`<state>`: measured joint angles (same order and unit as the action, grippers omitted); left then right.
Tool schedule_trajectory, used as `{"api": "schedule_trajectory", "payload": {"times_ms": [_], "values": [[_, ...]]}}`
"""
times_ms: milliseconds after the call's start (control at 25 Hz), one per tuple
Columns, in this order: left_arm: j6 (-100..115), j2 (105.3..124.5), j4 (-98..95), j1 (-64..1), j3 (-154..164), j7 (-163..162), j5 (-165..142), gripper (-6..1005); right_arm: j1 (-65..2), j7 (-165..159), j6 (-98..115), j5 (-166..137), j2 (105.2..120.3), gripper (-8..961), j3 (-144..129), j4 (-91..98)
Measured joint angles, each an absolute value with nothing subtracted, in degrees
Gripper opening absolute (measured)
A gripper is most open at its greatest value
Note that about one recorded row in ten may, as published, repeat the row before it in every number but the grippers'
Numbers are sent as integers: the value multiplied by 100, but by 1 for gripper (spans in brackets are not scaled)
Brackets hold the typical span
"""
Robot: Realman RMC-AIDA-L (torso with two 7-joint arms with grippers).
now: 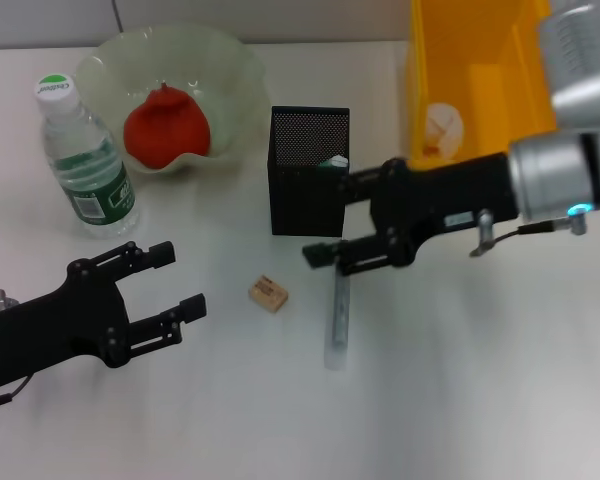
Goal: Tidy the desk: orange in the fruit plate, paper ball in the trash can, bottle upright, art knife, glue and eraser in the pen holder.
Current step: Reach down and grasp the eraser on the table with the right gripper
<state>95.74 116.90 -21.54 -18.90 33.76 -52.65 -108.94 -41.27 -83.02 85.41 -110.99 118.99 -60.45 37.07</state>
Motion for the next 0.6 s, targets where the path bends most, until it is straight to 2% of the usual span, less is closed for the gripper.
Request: {"api": "schedule_trajectory", "payload": {"times_ms": [600], "values": [[9528, 11707, -2154, -1891, 3367, -5247, -10889, 769, -4853, -8855, 6709, -10576, 11990, 678, -8201, 2971]]}}
